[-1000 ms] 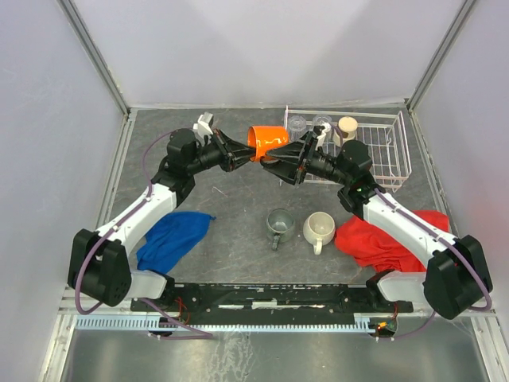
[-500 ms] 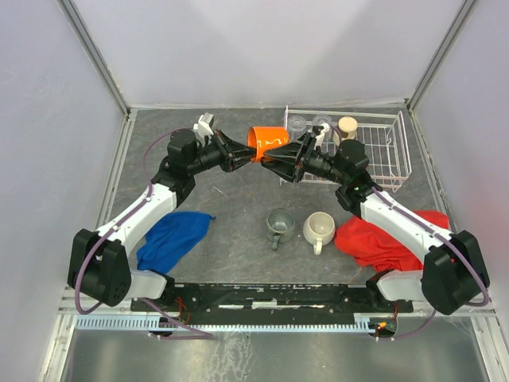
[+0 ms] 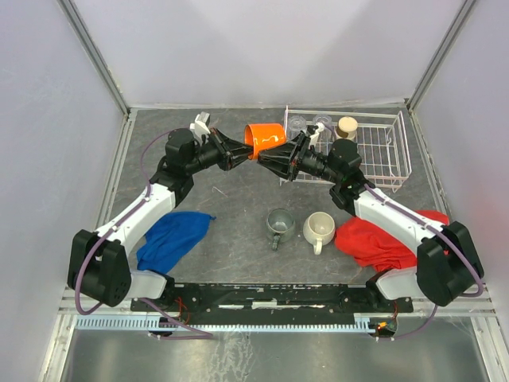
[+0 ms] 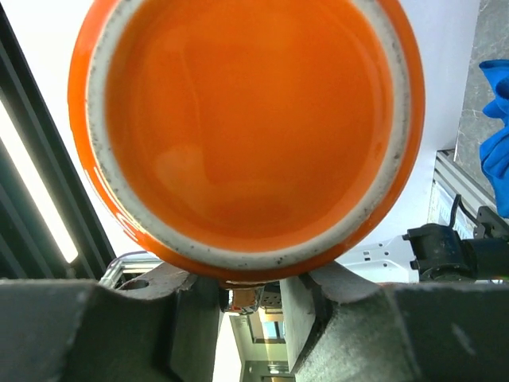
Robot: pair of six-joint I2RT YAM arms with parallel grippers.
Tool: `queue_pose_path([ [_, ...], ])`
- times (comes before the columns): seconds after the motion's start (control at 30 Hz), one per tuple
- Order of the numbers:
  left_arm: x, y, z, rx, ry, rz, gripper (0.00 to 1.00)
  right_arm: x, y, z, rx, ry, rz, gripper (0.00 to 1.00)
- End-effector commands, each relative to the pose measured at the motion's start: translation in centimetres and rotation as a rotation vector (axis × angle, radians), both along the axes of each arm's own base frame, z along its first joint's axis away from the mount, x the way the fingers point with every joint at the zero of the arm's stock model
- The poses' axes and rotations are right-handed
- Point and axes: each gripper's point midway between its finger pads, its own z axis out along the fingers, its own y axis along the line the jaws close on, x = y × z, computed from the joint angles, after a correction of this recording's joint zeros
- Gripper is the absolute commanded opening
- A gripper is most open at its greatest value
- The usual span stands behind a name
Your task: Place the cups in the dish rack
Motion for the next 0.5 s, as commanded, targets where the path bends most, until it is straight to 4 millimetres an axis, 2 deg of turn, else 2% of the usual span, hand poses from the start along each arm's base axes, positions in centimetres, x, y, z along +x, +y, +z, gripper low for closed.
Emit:
queue_pose_path([
  [0.0, -1.8, -0.2, 4.7, -0.073, -0.164, -0.050, 0.03, -0.1, 0.7, 3.6, 0.074, -0.108, -0.006, 0.37],
  [0.1, -1.8, -0.2, 4.7, -0.072, -0.166, -0.050, 0.03, 0.1, 0.7, 3.7, 0.088, -0.109, -0.016, 0.30],
  [0.2, -1.9, -0.2, 4.5, -0.070, -0.165, -0.051, 0.03, 0.4, 0.6, 3.9, 0.108, -0.109, -0.034, 0.19],
  [0.3, -2.0, -0.1, 4.2, -0.069, -0.162, -0.049, 0.03, 0.6, 0.4, 4.5, 0.140, -0.117, -0.051, 0.01],
  [0.47, -1.9, -0.1, 3.9, -0.057, -0.149, -0.043, 0.03, 0.5, 0.2, 5.2, 0.137, -0.141, -0.067, 0.00],
])
